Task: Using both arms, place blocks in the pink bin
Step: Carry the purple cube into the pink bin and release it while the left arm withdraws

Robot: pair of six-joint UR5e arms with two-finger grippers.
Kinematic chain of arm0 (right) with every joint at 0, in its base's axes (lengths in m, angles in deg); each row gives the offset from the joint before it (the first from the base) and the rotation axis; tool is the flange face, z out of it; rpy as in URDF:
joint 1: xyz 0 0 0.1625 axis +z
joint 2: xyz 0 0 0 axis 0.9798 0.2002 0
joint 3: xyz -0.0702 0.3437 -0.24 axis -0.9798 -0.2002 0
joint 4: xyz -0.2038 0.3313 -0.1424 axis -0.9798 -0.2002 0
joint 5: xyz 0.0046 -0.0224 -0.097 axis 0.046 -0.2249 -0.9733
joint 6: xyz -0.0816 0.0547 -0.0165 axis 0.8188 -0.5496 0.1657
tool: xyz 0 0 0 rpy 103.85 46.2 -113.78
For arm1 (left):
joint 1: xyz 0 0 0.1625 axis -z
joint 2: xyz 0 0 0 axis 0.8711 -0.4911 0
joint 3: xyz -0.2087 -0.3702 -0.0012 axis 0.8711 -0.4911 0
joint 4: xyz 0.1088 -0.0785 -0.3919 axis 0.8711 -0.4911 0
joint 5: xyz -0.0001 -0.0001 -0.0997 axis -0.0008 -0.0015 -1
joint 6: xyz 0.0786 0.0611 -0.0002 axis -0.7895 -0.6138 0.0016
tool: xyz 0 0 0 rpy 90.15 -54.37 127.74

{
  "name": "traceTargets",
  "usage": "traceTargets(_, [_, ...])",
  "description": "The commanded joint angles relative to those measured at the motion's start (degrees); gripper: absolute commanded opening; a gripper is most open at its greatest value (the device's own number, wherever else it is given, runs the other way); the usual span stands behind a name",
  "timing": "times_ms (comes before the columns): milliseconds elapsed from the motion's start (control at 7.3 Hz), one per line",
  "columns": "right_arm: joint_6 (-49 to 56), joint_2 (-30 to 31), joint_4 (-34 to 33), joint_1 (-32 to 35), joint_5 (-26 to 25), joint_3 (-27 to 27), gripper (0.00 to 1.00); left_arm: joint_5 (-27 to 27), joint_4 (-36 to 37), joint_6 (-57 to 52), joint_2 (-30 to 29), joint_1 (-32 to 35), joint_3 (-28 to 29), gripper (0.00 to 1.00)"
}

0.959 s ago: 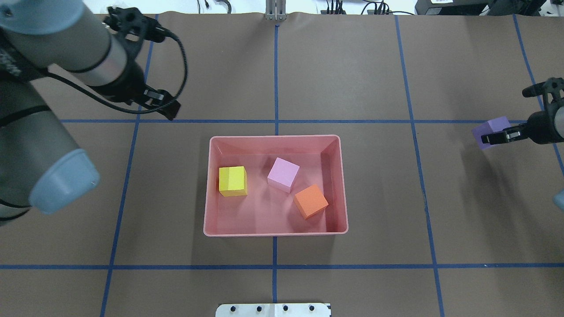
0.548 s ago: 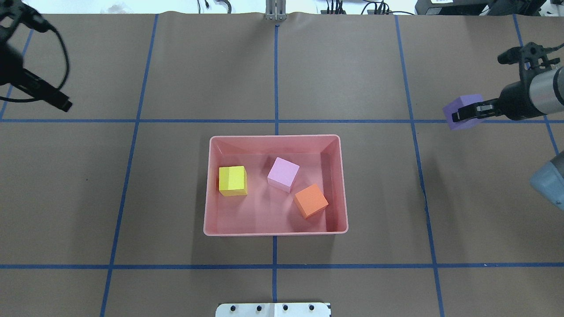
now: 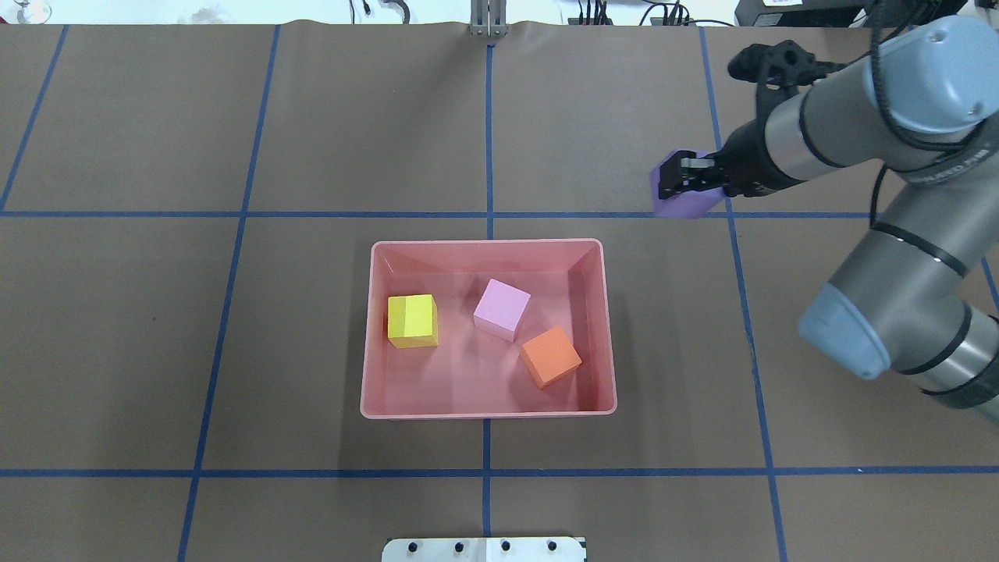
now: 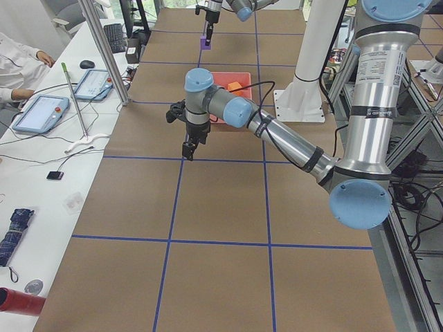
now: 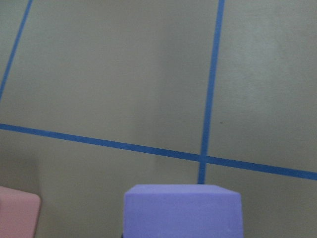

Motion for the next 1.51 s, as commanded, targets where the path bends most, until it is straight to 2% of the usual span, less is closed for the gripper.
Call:
traceTargets(0, [-8.4, -9.1, -10.1, -8.1, -7.7, 1.7, 0.00, -0.3, -0.3, -4.9, 3.8, 6.2, 1.2, 1.00])
traceTargets(137, [-12.2, -13.4, -14.4, -13.2, -12.5, 1.7, 0.00, -1.0, 0.0, -12.5, 5.0, 11.1, 3.1, 1.00])
traceTargets(274, [-16.5, -17.0, -17.4, -19.1, -18.6, 1.4, 0.00, -5.6, -0.1, -15.5, 7.4, 13.6, 4.1, 1.00])
traceTargets(548, [-25.1, -21.2, -19.9, -28.5, -28.4, -1.8, 0.00, -6.5, 0.2, -15.7, 7.9, 14.6, 4.0, 1.00])
traceTargets(685, [-27.4, -21.8, -19.9, -29.9, -30.6, -3.1, 0.61, -6.5, 0.3, -15.7, 7.9, 14.7, 4.0, 1.00])
traceTargets(822, [-27.3, -23.1, -20.0, -29.9, -30.6, -5.2, 0.99, -6.5, 0.3, -15.7, 8.0, 14.7, 4.0, 1.00])
traceTargets(1096, [-26.9, -23.8, -22.0, -29.8, -30.7, -5.6, 0.99, -6.5, 0.1, -15.7, 9.1, 14.7, 3.6, 1.00])
traceTargets(1371, [-21.7, -24.0, -28.4, -28.0, -29.7, 0.1, 1.00, -6.5, 0.1, -15.6, 9.9, 15.5, 3.6, 1.00])
